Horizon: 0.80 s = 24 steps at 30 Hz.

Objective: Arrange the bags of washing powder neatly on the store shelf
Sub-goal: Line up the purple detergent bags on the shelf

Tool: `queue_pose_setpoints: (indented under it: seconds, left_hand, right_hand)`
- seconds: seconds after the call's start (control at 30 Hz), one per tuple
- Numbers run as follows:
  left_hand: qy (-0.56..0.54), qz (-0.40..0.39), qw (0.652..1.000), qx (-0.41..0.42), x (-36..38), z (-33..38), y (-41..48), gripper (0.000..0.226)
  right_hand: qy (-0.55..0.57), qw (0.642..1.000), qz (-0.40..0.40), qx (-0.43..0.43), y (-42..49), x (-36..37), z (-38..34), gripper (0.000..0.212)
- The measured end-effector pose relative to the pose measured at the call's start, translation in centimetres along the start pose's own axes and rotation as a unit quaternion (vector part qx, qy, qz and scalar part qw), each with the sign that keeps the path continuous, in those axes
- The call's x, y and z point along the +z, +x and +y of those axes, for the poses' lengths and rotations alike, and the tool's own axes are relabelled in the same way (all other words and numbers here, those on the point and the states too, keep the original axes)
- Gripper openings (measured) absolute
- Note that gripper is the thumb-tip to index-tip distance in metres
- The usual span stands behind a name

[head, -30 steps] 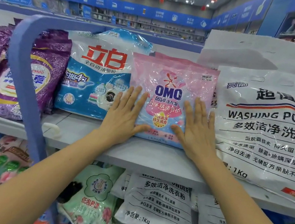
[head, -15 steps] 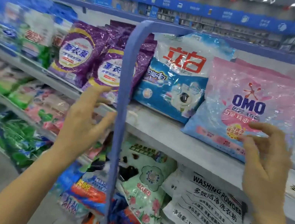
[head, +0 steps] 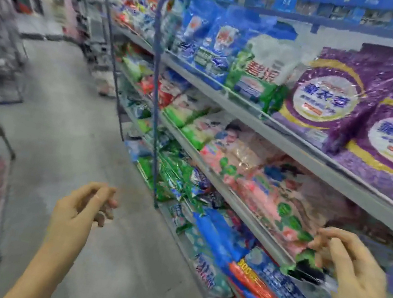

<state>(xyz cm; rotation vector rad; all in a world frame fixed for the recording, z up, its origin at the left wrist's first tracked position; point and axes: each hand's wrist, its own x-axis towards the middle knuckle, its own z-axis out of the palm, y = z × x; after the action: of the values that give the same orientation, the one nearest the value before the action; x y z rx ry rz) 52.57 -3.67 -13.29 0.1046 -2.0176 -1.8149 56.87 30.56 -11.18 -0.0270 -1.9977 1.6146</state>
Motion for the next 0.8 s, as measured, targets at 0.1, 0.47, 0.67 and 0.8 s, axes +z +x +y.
queue_pose_setpoints:
  seconds: [0.1,0.47,0.67,0.8]
  left_hand:
    - [0.009,0.056,0.998,-0.025,-5.8,-2.1,3.9,0.026]
    - [0.059,0.181,0.978,-0.087,-16.4,-9.2,17.8,0.041]
    - [0.063,0.220,0.970,-0.081,-15.6,-11.7,28.2,0.027]
    - [0.063,0.242,0.965,-0.080,-15.1,-12.1,35.2,0.028]
  right_hand:
    - [0.031,0.998,-0.009,0.055,0.7,7.0,2.2,0.027]
    - [0.068,0.983,-0.127,0.111,10.1,28.7,7.1,0.038]
    - [0.083,0.974,-0.170,0.124,19.8,38.2,10.1,0.025]
    - [0.083,0.971,-0.206,0.092,26.8,43.8,10.2,0.041]
